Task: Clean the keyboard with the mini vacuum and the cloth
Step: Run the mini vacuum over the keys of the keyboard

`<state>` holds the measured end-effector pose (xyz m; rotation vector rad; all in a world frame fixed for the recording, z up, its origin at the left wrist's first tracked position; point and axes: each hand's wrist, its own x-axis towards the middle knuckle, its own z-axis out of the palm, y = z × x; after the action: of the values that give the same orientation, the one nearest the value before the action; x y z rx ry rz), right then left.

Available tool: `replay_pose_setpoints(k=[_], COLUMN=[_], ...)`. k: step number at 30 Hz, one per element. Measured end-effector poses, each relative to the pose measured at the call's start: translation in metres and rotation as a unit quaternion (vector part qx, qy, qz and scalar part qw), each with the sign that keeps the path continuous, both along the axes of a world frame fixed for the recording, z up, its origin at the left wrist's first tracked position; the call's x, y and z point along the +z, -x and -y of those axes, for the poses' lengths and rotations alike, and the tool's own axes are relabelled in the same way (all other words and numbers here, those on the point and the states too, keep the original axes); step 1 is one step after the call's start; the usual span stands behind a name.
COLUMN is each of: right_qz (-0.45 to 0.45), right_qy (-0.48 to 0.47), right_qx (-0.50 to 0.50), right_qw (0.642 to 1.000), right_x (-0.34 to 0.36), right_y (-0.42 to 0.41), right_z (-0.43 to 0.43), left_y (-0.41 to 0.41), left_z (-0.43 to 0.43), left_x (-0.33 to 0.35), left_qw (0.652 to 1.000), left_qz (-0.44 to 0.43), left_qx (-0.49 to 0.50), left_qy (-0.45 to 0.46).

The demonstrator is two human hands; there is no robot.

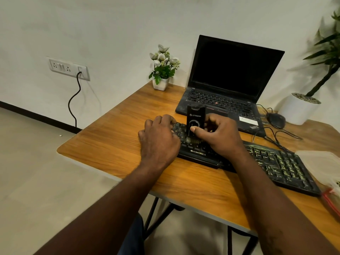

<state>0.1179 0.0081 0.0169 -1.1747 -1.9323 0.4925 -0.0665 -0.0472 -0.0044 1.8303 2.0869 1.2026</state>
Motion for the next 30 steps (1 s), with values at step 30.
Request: replay_pose_setpoints(k=[30], right_qz=[0.004], right_qy=[0.090], right_qx=[0.124], right_qw=[0.988], right_x=[0.016], right_y=[-0.034], right_z=[0.023], left_y=[-0.003], left_z=[-0.001], left_x=[-0.004], left_qw=[0.995], left_qz=[-0.103], left_qx=[0.001], left_qy=[-0.001])
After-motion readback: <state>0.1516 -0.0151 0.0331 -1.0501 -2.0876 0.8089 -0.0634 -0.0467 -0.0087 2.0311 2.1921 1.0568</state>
